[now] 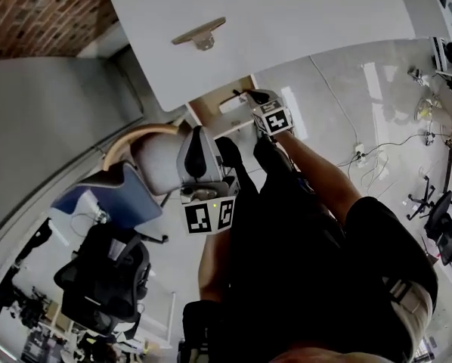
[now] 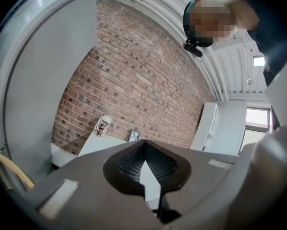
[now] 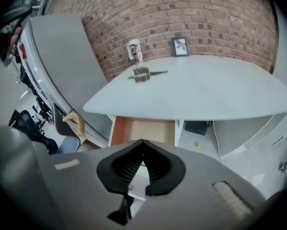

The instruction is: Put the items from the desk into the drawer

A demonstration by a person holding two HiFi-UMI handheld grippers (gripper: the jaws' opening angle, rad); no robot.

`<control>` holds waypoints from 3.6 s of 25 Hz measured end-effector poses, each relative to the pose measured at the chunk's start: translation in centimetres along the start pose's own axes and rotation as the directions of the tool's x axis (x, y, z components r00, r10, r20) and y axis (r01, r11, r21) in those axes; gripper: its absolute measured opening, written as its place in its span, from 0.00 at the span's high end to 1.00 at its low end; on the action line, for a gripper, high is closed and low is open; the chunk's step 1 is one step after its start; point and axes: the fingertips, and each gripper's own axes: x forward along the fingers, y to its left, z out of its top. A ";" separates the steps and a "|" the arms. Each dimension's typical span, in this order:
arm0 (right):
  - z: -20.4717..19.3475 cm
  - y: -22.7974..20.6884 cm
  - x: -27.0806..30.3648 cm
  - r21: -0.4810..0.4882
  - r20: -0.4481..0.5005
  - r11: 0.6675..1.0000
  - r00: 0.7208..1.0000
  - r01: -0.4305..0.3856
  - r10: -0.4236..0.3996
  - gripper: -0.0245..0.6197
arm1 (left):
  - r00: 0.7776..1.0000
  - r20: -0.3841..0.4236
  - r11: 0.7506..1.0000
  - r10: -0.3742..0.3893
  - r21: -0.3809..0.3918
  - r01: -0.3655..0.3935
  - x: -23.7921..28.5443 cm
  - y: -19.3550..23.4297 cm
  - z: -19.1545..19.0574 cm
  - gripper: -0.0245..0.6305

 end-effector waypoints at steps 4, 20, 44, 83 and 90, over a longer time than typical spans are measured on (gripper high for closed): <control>6.3 1.8 -5.0 -0.053 0.140 0.998 0.989 -0.030 0.037 0.95 | 0.999 0.041 0.999 -0.024 0.022 0.023 -0.7 -1.6 2.5 0.95; 19.4 8.6 -29.3 -0.202 0.600 0.979 0.786 -0.034 0.151 0.95 | 0.992 0.109 0.994 -0.069 0.092 0.059 -4.2 -5.7 7.6 0.95; 17.8 11.5 -33.7 -0.219 0.638 0.975 0.752 -0.030 0.167 0.69 | 0.991 0.122 0.994 -0.049 0.098 0.037 -4.4 -4.8 8.5 0.95; 22.7 5.3 -1.9 0.004 0.307 0.998 0.949 0.071 -0.068 0.54 | 0.998 0.058 0.999 0.002 0.034 -0.004 -1.8 5.1 9.4 0.95; 20.6 2.5 3.5 0.036 0.212 0.991 0.969 0.126 -0.131 0.51 | 0.999 0.045 0.999 0.029 0.022 -0.030 -1.3 6.5 8.7 0.95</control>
